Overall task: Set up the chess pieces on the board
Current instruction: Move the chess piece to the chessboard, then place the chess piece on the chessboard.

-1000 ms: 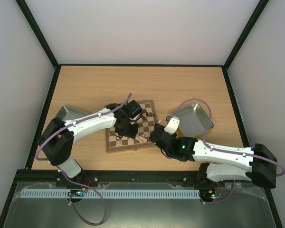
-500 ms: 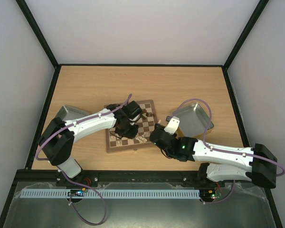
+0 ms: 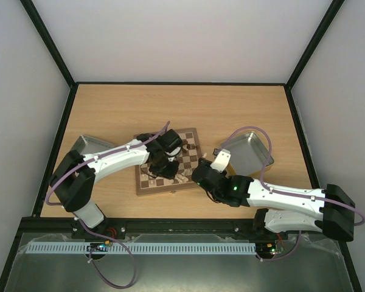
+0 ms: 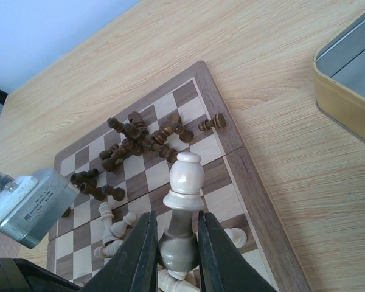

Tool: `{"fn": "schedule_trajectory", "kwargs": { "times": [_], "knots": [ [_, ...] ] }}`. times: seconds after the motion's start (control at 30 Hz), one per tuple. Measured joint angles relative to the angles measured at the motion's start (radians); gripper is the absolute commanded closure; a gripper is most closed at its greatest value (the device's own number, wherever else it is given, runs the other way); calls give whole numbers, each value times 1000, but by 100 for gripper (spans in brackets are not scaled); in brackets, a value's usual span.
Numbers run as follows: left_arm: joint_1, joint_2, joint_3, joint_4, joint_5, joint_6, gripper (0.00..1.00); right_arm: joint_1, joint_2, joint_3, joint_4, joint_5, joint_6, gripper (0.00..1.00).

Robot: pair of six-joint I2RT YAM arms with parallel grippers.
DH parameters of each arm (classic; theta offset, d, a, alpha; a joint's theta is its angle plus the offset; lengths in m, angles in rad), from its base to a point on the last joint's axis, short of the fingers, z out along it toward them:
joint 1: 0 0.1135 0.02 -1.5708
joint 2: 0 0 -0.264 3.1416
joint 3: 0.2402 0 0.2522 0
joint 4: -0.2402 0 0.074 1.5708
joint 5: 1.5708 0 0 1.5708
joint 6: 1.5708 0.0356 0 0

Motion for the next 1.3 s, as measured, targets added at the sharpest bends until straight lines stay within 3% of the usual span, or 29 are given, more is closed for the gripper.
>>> {"fn": "schedule_trajectory", "kwargs": {
  "times": [0.5,0.73,0.97,1.2,1.3],
  "knots": [
    [-13,16,0,32,17,-3,78,0,-12,-4,0,12,6,86],
    [-14,21,0,33,8,-16,56,0,-26,-9,0,12,7,86],
    [-14,11,11,24,5,-22,47,0,-78,-44,49,9,-44,86],
    [37,-186,24,53,13,-52,42,0,-181,-106,195,-27,-235,86],
    [102,-303,16,109,39,-79,33,0,-224,-137,299,-82,-365,89]
  ]
}}
